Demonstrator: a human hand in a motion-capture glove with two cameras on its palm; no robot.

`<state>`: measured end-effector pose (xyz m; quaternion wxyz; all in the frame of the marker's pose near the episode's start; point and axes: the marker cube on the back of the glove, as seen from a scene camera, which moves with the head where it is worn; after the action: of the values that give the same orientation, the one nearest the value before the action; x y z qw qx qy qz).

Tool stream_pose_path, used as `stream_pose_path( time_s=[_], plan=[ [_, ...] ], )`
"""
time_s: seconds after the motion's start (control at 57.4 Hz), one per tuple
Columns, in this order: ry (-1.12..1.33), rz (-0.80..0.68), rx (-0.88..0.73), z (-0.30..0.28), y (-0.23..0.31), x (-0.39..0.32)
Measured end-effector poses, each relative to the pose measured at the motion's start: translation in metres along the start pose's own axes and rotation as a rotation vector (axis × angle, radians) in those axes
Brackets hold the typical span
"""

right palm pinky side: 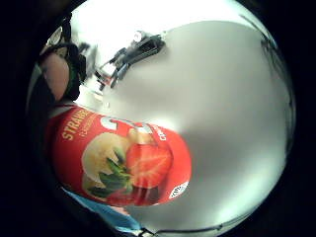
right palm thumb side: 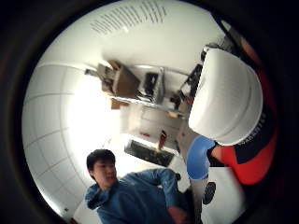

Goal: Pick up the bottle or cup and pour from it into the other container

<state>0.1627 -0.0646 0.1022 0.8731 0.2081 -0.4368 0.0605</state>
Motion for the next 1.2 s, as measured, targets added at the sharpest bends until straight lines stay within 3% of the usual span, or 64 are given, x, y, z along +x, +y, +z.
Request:
stream_pose_path(
  time_s=[0.279,0.696,0.94,1.201],
  plan=[
    [0.494,-0.151,-0.363,0.018,-0.012,-0.08],
    [1.294,-0.376,-0.645,0.065,-0.013,-0.132],
    [1.496,-0.431,-0.726,0.099,-0.006,-0.136],
    [1.501,-0.44,-0.75,0.11,-0.002,-0.135]
  ],
)
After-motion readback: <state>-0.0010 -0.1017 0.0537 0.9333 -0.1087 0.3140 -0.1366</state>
